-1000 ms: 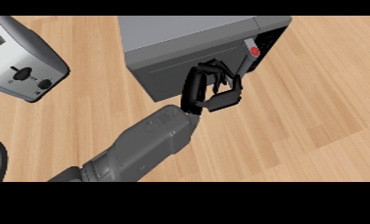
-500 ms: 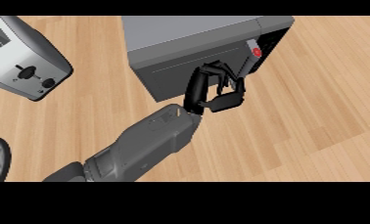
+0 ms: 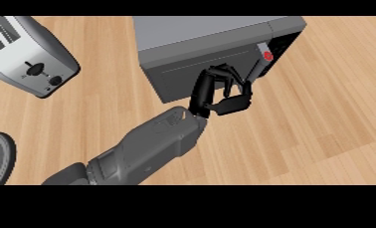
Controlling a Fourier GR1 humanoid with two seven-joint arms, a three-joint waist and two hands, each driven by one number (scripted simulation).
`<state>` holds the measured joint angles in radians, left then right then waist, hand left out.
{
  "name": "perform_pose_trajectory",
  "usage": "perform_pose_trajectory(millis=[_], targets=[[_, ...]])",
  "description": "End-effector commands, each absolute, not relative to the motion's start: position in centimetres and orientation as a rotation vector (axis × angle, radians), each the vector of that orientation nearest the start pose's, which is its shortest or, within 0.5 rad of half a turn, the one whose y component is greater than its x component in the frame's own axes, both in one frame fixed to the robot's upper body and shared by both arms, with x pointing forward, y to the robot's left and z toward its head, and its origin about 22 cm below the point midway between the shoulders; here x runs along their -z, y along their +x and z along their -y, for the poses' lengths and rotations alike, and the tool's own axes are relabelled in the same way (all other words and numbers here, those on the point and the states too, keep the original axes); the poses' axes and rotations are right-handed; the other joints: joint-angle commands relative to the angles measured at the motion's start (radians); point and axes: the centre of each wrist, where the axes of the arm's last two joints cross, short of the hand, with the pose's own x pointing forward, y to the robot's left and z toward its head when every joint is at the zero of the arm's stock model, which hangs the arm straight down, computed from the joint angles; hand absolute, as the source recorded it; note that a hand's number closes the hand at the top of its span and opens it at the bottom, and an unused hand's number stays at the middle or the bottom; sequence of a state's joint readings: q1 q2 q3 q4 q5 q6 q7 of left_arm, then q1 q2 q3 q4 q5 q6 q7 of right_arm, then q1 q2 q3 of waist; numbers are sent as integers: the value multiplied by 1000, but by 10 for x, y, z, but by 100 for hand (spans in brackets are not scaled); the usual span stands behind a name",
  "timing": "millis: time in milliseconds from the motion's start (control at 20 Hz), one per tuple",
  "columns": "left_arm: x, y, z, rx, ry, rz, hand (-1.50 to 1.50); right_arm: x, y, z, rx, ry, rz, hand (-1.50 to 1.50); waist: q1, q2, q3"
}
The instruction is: Pick up the milk, place it into the microwave and close the microwave
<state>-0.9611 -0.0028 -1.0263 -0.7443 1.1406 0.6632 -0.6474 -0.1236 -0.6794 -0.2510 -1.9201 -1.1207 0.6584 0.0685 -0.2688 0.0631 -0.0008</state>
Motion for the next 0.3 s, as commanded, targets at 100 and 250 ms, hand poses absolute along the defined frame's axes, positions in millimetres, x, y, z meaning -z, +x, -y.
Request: perform_pose_trajectory(millis=[100,250], targets=[[9,351,-31,11,2,1689,-150,-209,229,358,-540,831,2024,-150,42,8,-1],[7,353,-33,6,-5,1679,-150,-213,224,356,-550,833,2012,-150,32,0,-3]])
